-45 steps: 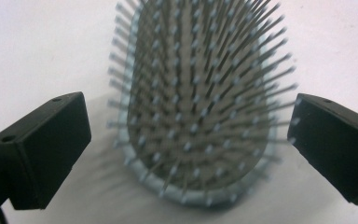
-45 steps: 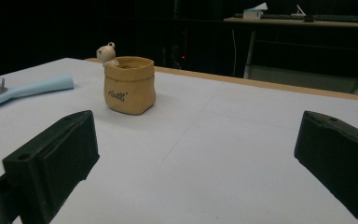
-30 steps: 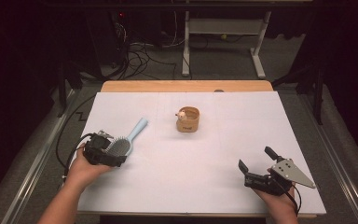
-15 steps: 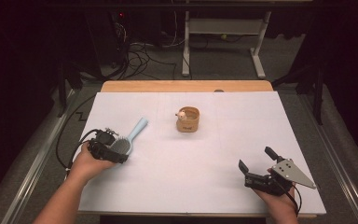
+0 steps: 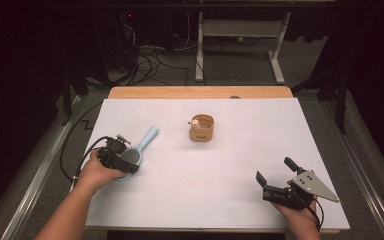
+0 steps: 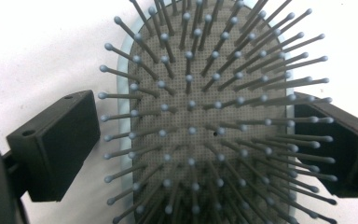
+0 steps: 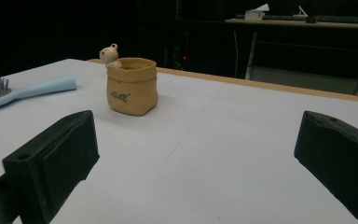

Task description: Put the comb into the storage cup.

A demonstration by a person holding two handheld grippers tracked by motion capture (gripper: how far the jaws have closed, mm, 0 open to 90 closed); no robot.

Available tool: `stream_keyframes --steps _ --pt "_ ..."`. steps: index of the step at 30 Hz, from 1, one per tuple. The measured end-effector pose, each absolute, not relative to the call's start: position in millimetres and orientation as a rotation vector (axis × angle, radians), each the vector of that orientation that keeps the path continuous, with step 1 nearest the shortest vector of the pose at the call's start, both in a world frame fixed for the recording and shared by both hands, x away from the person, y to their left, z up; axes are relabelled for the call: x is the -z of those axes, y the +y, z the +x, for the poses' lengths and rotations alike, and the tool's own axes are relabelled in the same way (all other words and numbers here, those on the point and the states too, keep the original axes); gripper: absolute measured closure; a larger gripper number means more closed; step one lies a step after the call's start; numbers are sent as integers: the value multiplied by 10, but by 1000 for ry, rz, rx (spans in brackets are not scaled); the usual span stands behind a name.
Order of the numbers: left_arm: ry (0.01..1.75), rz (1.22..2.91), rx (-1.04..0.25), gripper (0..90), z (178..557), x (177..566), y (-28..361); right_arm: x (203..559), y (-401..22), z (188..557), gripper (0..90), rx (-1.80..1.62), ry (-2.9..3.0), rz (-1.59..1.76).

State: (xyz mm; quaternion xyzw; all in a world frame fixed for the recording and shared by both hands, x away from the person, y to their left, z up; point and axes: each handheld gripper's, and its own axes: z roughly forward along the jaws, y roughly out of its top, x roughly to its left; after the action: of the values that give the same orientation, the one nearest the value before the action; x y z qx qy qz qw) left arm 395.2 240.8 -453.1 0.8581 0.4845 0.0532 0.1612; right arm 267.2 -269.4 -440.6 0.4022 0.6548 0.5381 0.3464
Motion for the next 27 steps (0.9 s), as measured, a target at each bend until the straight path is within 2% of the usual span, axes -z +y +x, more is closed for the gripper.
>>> stream_keyframes --steps 15,27 --pt "1432 2480 -107 36 4021 4526 2353 4409 -2681 2668 1 -1400 1704 1042" --pt "1399 2479 -139 175 4006 4486 2443 4410 -2679 2669 1 -1403 1705 1042"
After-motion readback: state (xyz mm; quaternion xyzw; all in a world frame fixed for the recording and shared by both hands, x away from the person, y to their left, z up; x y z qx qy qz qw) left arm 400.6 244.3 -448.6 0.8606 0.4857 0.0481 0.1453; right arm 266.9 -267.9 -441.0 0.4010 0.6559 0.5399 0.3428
